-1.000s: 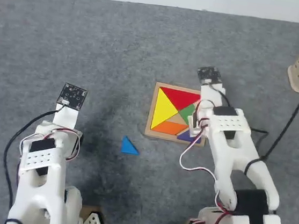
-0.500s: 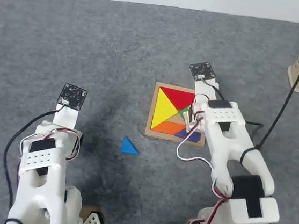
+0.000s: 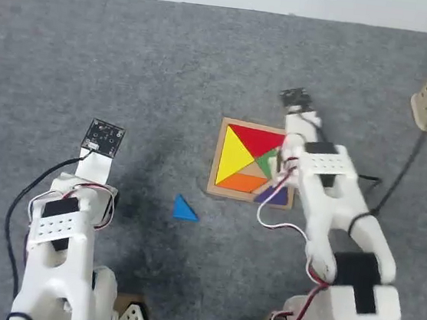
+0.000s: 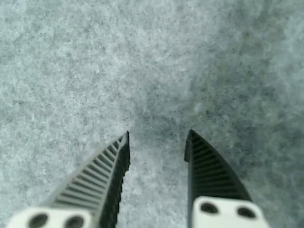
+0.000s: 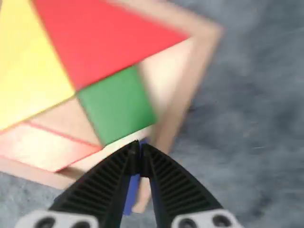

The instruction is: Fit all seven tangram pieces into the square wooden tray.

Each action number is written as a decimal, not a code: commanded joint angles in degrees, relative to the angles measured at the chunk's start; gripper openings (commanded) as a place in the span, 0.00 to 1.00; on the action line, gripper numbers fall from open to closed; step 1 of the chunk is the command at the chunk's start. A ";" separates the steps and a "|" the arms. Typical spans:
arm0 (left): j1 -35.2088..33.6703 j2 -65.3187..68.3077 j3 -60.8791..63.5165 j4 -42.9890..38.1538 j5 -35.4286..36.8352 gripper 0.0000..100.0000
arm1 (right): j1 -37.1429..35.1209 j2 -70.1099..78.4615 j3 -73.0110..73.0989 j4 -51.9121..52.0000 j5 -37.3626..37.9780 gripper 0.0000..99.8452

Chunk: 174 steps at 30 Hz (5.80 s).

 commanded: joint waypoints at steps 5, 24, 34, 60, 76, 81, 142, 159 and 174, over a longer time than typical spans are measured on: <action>0.44 -1.85 -0.13 -1.14 1.14 0.17 | -3.12 -14.29 8.53 0.75 0.79 0.01; 0.44 -1.85 -0.13 -1.14 1.14 0.17 | -0.84 2.68 0.97 -0.31 0.97 0.01; 0.53 -1.85 -0.13 -1.14 1.14 0.17 | -0.48 -2.33 -0.35 2.07 0.79 0.01; 0.53 -1.85 -0.13 -1.23 0.97 0.17 | -42.33 9.27 -16.88 12.44 -4.57 0.20; 0.53 -1.85 -0.13 -1.23 0.97 0.17 | -43.12 11.65 -17.14 11.30 -4.66 0.19; 0.53 -1.85 -0.13 -1.23 0.97 0.17 | -43.12 11.65 -17.32 11.30 -8.62 0.19; 12.75 33.23 -55.16 42.99 3.08 0.18 | 14.20 -33.27 29.54 10.59 18.37 0.01; 14.86 43.78 -49.98 30.68 -1.32 0.18 | 21.14 -35.74 40.88 3.12 23.82 0.01; 15.65 54.51 -53.93 26.37 -0.53 0.18 | 21.14 -35.38 41.05 2.95 23.82 0.01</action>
